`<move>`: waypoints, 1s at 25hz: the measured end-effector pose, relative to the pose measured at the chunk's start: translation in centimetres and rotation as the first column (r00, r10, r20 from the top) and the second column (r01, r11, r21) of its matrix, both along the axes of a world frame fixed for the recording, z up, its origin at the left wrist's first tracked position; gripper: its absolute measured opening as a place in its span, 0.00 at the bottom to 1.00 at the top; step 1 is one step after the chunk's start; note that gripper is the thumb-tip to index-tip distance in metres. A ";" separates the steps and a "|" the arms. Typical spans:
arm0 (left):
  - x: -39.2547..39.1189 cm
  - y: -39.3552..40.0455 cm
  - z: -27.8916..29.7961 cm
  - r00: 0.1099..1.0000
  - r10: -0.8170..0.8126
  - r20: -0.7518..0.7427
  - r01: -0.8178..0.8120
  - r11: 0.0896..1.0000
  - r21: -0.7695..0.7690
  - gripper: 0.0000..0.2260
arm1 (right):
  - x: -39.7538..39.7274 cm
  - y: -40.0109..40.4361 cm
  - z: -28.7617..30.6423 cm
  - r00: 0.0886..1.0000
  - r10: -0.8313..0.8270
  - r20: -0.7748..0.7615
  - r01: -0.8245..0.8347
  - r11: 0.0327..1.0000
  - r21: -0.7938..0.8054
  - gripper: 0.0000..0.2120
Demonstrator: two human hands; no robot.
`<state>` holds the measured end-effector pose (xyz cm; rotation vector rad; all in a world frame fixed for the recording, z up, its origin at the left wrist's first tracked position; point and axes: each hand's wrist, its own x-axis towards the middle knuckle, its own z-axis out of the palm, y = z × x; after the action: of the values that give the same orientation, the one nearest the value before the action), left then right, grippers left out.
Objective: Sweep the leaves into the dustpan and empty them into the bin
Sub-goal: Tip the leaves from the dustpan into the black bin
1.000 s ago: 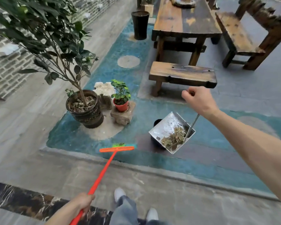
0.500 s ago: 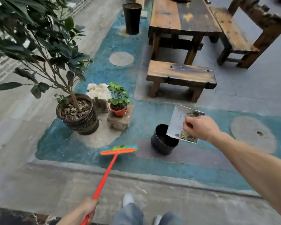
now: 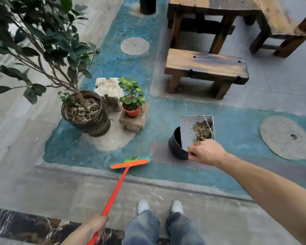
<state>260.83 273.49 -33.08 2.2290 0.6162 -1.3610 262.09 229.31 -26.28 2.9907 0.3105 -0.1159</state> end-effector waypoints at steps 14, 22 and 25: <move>0.6 -2.7 -1.8 0.988 0.150 -0.040 -0.151 0.988 -0.019 0.19 | -0.2 9.0 -2.0 0.853 0.013 -0.521 -0.039 0.998 -0.040 0.13; 1.3 -4.0 -1.7 0.993 0.107 -0.044 -0.109 0.993 -0.040 0.17 | -2.5 11.4 -3.9 0.791 -0.023 -0.611 -0.031 0.996 -0.079 0.12; 0.8 -4.1 -1.6 0.996 0.082 -0.033 -0.083 0.996 -0.028 0.18 | -2.7 11.5 -4.2 0.789 -0.060 -0.612 0.006 0.996 -0.090 0.12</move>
<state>261.66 269.39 -34.65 2.1387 0.6873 -1.3577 259.42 240.77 -30.51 2.7793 0.3009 -1.0939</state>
